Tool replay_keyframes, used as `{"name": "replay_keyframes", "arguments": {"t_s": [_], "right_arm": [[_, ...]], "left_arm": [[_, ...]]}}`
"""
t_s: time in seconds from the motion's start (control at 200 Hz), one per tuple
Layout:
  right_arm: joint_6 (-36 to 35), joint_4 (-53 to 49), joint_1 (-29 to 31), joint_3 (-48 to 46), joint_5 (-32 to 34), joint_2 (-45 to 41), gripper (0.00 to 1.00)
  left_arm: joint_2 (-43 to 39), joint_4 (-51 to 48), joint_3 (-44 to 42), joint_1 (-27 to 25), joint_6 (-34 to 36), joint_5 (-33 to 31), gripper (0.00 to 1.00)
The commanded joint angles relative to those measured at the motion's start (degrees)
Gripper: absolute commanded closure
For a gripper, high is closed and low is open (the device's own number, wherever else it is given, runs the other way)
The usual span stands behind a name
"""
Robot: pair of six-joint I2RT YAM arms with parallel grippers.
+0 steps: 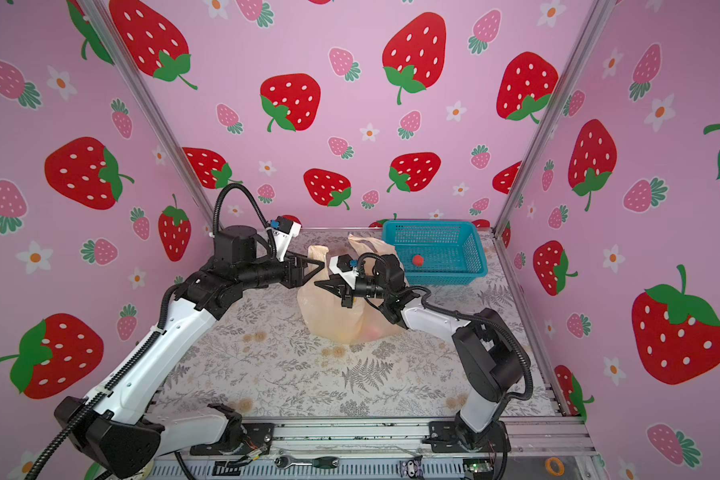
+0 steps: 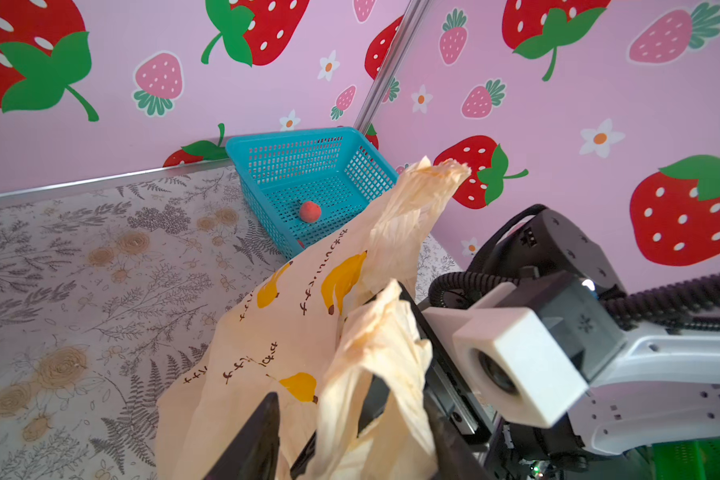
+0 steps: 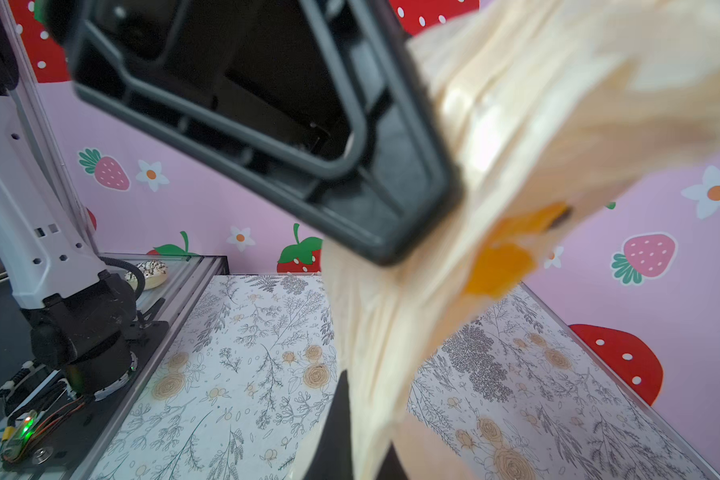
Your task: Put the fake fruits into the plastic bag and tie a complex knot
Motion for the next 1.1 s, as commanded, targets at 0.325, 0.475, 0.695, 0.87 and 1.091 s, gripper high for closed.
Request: {"name": "replay_keyframes", "arguments": {"t_s": [0.325, 0.475, 0.695, 0.87, 1.091], "right_arm": [[0.1, 0.4, 1.1, -0.4, -1.1, -1.1, 0.95], [0.1, -2.7, 1.2, -0.7, 3.1, -2.5, 0.9], [4.7, -0.2, 3.3, -6.6, 20.6, -9.8, 0.37], [7.1, 6.2, 8.7, -10.1, 35.8, -11.5, 0.18], [6.5, 14.0, 15.1, -9.5, 50.4, -8.4, 0.16]], "left_arm": [[1.5, 5.2, 2.3, 0.2, -5.0, 5.4, 0.63], [0.3, 5.7, 2.0, 0.7, -7.3, 3.8, 0.85], [-3.7, 9.9, -3.8, -0.2, -13.5, -1.2, 1.0], [-4.8, 10.2, -4.2, -1.6, -16.9, -3.2, 1.0], [-4.6, 8.2, -3.2, -2.1, -20.3, -3.7, 1.0]]}}
